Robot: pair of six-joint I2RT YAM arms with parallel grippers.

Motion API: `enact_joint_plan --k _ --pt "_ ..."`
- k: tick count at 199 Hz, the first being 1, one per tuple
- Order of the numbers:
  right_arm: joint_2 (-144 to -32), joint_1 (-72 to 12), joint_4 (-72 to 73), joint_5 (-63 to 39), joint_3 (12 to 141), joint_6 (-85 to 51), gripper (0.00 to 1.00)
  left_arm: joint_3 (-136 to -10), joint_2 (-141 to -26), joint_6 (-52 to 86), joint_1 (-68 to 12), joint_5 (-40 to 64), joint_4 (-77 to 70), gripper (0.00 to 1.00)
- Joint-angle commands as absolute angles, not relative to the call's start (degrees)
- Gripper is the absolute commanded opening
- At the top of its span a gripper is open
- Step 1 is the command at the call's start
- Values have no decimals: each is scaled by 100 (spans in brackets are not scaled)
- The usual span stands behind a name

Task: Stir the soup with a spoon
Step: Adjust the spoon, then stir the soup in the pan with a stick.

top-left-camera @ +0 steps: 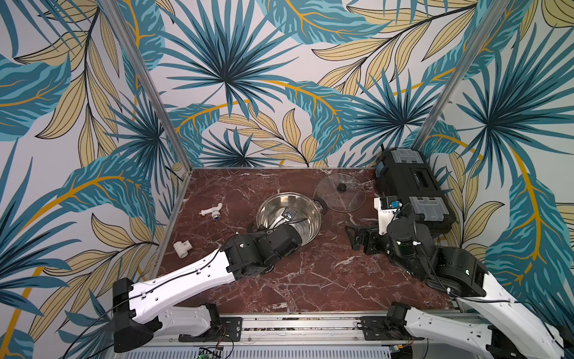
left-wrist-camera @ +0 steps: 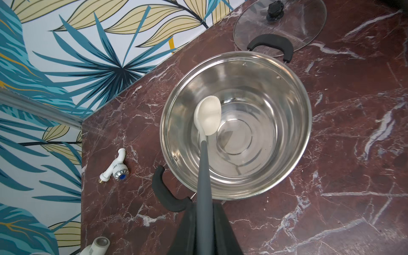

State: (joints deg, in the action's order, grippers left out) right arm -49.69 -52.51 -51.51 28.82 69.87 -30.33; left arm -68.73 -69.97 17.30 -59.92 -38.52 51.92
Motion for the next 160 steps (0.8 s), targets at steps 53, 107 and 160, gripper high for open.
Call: enact_joint_plan --k 53,107,160 --pt "-5191 -5265 -4560 1254 5822 -2205 99 -7570 -7308 1413 -5137 -2425 5030 0" --pt "-5047 -5267 -4196 1211 5530 -2528 99 -7548 -7353 1104 -5106 -1783 4579 0" --pt "-5023 -5271 -4271 1186 5449 -2685 100 -7401 -6942 1161 -5111 -1144 4607 0"
